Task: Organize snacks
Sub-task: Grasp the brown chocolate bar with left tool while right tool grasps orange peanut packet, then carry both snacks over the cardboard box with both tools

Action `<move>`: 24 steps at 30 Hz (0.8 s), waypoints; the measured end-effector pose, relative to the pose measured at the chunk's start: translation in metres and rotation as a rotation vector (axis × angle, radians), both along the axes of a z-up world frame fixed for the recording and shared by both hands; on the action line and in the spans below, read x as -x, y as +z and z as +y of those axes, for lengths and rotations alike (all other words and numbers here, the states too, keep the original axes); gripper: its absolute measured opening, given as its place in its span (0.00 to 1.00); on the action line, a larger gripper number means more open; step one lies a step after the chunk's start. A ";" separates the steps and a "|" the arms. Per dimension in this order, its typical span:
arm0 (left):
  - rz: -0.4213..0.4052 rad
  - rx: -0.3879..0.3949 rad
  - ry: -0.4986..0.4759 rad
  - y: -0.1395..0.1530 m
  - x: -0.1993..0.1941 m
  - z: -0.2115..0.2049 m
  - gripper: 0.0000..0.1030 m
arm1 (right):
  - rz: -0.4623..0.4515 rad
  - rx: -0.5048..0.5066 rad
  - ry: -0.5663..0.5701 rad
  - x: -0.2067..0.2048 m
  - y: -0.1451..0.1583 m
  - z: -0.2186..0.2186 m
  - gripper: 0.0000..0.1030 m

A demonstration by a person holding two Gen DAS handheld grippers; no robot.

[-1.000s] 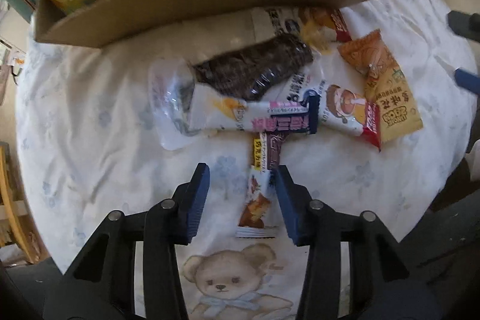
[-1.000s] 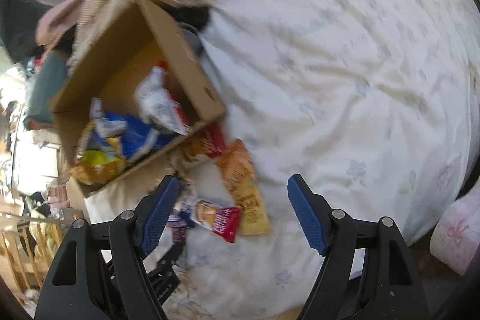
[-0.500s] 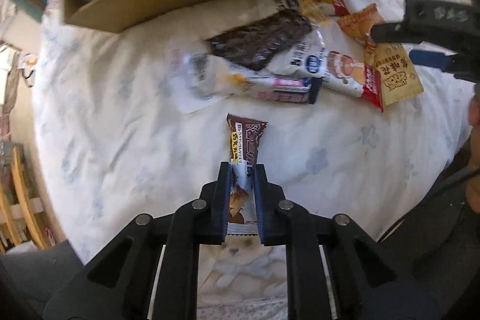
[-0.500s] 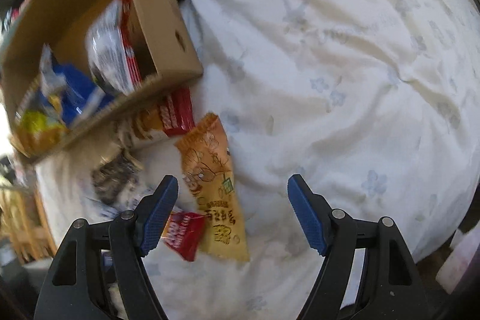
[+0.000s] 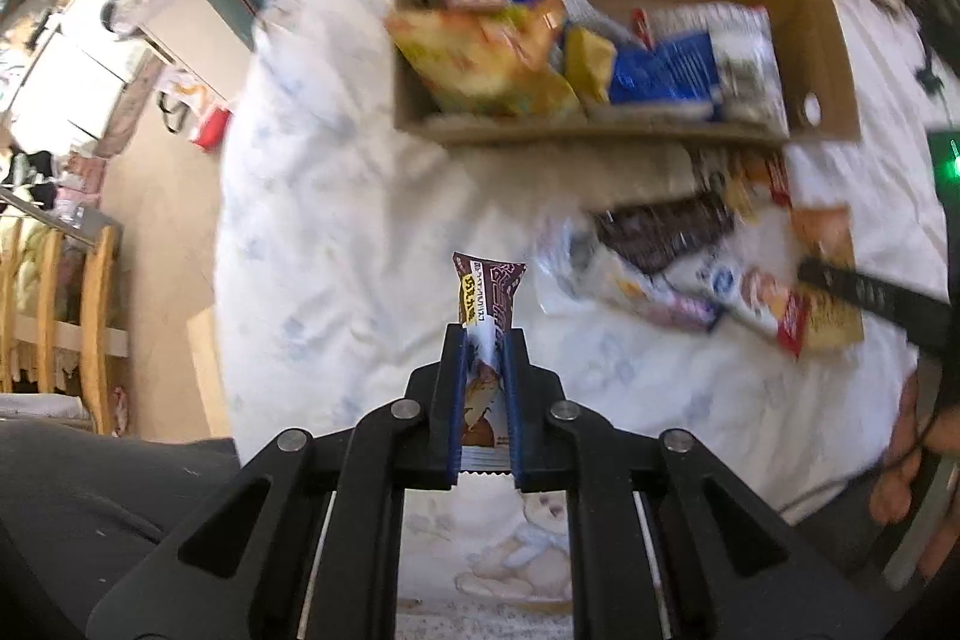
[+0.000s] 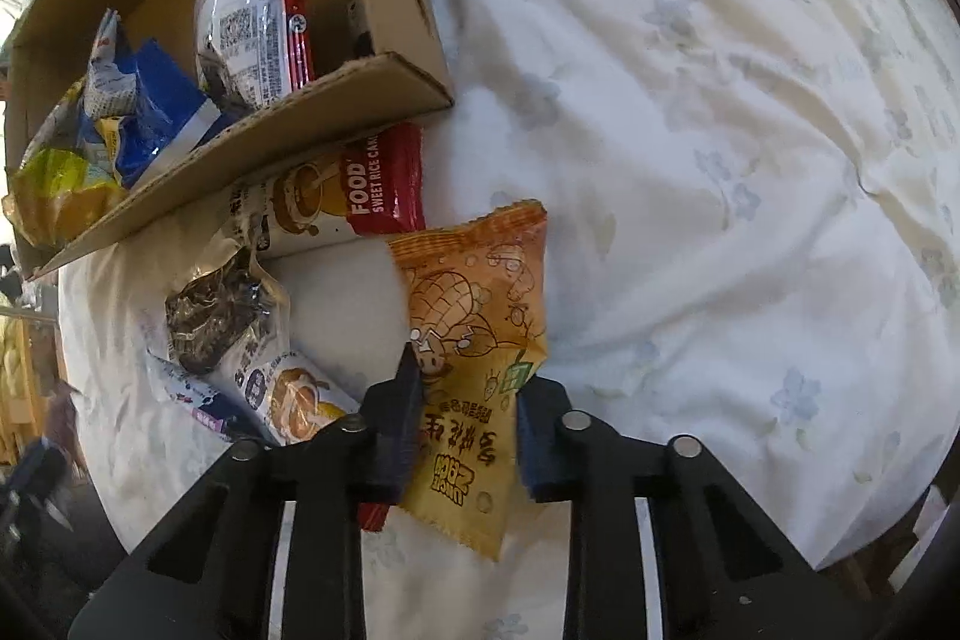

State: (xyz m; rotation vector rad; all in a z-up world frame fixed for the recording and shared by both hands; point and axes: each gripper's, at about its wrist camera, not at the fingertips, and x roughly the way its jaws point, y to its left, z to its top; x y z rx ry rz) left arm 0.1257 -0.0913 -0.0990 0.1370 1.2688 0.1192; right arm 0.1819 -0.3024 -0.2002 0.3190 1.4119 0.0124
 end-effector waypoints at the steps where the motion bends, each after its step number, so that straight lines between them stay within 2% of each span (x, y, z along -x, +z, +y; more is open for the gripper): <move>1: -0.013 -0.007 0.006 0.002 -0.004 0.002 0.09 | 0.000 -0.013 -0.005 0.002 0.001 -0.002 0.24; 7: -0.050 -0.009 0.047 0.013 -0.022 0.019 0.08 | -0.027 -0.042 -0.047 0.005 0.014 -0.018 0.24; 15: -0.069 -0.005 0.032 0.016 -0.025 0.014 0.06 | -0.052 -0.053 -0.059 0.004 0.023 -0.031 0.24; 20: -0.088 0.030 0.031 0.021 -0.026 0.018 0.06 | -0.074 -0.030 -0.090 0.012 0.033 -0.036 0.24; 24: -0.055 0.066 0.027 0.011 -0.025 0.021 0.06 | -0.083 -0.040 -0.126 0.020 0.043 -0.043 0.24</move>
